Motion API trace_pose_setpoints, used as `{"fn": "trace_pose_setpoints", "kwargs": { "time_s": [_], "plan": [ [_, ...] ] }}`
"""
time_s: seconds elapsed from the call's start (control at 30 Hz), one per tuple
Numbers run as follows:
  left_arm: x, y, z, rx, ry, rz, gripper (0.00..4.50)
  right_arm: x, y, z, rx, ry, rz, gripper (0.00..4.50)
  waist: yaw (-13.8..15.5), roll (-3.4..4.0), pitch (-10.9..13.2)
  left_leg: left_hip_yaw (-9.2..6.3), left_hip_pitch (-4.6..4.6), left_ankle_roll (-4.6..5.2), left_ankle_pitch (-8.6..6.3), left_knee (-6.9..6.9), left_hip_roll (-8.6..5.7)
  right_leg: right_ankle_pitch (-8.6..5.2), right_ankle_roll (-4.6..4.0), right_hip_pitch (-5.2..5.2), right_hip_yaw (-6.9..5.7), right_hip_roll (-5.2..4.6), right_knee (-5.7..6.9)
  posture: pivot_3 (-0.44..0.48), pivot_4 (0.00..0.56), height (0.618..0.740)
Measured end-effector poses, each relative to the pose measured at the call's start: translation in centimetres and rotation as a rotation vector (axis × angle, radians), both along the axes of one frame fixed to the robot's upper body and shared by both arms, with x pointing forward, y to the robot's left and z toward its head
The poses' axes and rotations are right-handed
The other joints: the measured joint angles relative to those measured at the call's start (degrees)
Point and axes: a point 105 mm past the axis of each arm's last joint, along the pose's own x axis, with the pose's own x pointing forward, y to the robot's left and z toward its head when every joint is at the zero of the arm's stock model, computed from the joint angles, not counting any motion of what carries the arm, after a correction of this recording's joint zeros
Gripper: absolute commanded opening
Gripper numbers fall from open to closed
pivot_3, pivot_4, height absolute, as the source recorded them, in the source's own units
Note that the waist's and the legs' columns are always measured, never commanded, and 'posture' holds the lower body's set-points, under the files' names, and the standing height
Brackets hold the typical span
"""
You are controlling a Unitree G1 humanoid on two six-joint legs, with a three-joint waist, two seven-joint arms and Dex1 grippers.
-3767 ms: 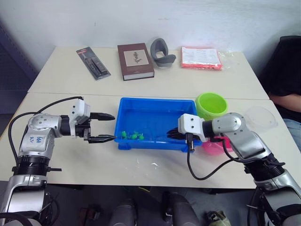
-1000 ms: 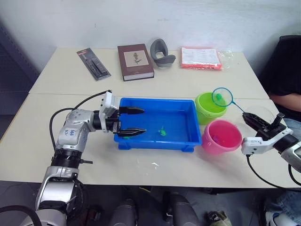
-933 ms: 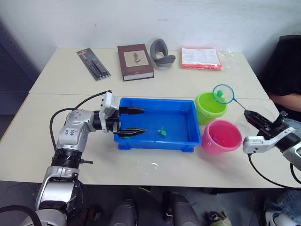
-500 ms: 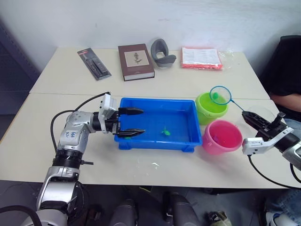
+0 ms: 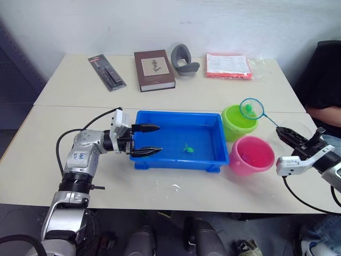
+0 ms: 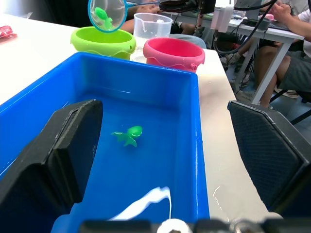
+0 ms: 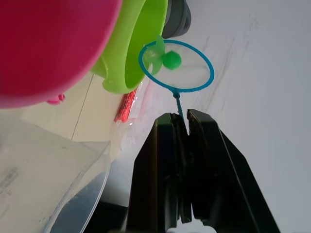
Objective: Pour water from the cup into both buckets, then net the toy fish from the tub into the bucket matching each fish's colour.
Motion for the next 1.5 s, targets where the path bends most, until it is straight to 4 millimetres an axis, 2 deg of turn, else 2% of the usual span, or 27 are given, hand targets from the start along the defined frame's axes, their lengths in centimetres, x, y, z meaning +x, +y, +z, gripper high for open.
{"fn": "trace_pose_setpoints", "kwargs": {
  "time_s": [0.07,0.17,0.3,0.47,0.57,0.67,0.77,0.87,0.97,1.13,1.23,1.3,1.4,1.5],
  "plan": [
    [0.0,0.0,0.0,-0.001,-0.001,0.003,4.44,0.0,-0.2,0.0,-0.001,0.000,-0.012,0.00,-0.01,0.00,0.00,0.00,0.00,0.00,0.00,0.00,0.00,0.00,0.00,0.00,0.01,0.00,0.00,0.000,0.150,0.740],
    [0.0,-0.1,0.1,0.000,-0.001,0.001,4.44,-0.2,0.8,-0.3,-0.005,0.017,0.033,0.00,0.01,0.00,0.00,0.00,0.00,0.00,0.00,0.00,0.01,0.00,0.00,0.00,0.00,0.01,0.01,0.000,0.150,0.740],
    [0.0,-0.2,0.2,0.000,0.001,0.002,4.44,-0.2,1.0,-0.3,-0.002,0.019,0.043,0.00,0.00,0.00,0.00,0.00,0.00,0.00,0.00,0.00,0.00,0.00,0.00,0.00,0.00,0.01,0.01,0.000,0.150,0.740],
    [0.0,-0.3,0.4,0.001,-0.007,0.004,4.44,-0.2,0.3,0.3,-0.012,0.004,0.035,0.00,0.00,0.00,0.00,0.00,0.00,0.00,0.00,0.00,0.00,0.00,0.00,0.00,0.01,-0.01,0.00,0.000,0.150,0.740],
    [0.0,-0.3,0.4,0.001,-0.008,0.005,4.44,0.0,-0.9,0.9,-0.032,-0.010,0.004,0.00,0.06,0.00,0.00,0.01,0.00,0.00,0.01,0.00,-0.02,0.00,0.00,0.00,0.01,-0.01,0.00,0.000,0.150,0.740],
    [0.0,-0.3,0.5,0.000,-0.007,0.005,4.44,-0.2,-0.6,1.0,-0.049,0.002,0.036,0.00,-0.01,0.00,0.00,-0.01,0.00,-0.01,0.01,0.00,0.01,0.00,0.00,0.00,0.01,0.00,-0.01,0.000,0.150,0.740],
    [0.1,-0.4,0.6,-0.003,-0.010,0.013,4.44,-0.1,-1.2,1.1,-0.044,-0.010,0.001,0.00,-0.01,0.00,0.00,0.01,0.00,-0.02,0.01,0.00,0.00,0.00,0.00,0.00,0.02,0.00,0.00,0.000,0.150,0.740],
    [0.1,-0.6,0.6,-0.007,-0.003,0.009,4.44,-0.2,-0.4,0.8,-0.040,-0.002,0.035,0.00,-0.02,0.00,0.00,0.00,0.00,-0.03,0.02,0.00,0.01,0.00,0.00,0.00,0.02,0.01,0.00,0.000,0.150,0.740],
    [0.2,-0.6,0.6,-0.010,-0.002,0.015,4.44,0.0,-1.2,1.0,-0.031,-0.019,-0.002,0.00,-0.01,0.00,0.00,0.02,0.01,-0.03,0.02,0.00,0.00,0.00,0.00,0.00,0.02,0.01,0.01,0.000,0.150,0.740],
    [0.3,-0.8,0.8,-0.013,-0.004,0.020,4.44,-0.3,0.7,1.0,0.033,-0.012,0.070,0.00,0.00,0.00,0.00,0.00,0.01,-0.06,0.04,0.00,0.00,0.00,0.00,0.00,0.02,0.01,0.01,0.000,0.150,0.740],
    [0.2,-0.8,1.1,-0.009,-0.014,0.021,4.44,-0.4,0.9,1.4,0.239,0.021,0.043,0.00,0.01,0.00,0.00,-0.01,0.01,-0.05,0.04,0.00,0.01,0.01,0.01,0.03,0.00,0.02,0.00,0.000,0.150,0.740],
    [0.0,-0.6,1.3,0.009,-0.022,0.021,4.44,-0.9,2.9,1.7,0.403,0.105,0.105,0.00,0.02,0.00,0.00,-0.04,0.02,-0.05,0.03,0.00,0.02,0.01,0.02,0.03,-0.01,0.01,0.00,0.000,0.150,0.740],
    [-0.3,0.2,1.3,0.041,-0.021,0.033,4.44,-1.9,6.4,1.3,0.579,0.331,0.194,0.00,-0.13,0.00,0.00,-0.05,0.07,-0.05,0.02,0.01,0.16,0.01,0.02,0.08,-0.02,-0.02,0.00,0.000,0.150,0.740],
    [-0.6,1.5,1.2,0.081,-0.011,0.048,4.44,-2.1,8.8,0.7,0.671,0.553,0.192,0.00,-0.01,0.00,0.00,-0.06,0.11,-0.03,0.01,0.02,0.16,0.01,0.01,0.09,-0.03,-0.08,0.05,0.000,0.150,0.740]
  ]
}}
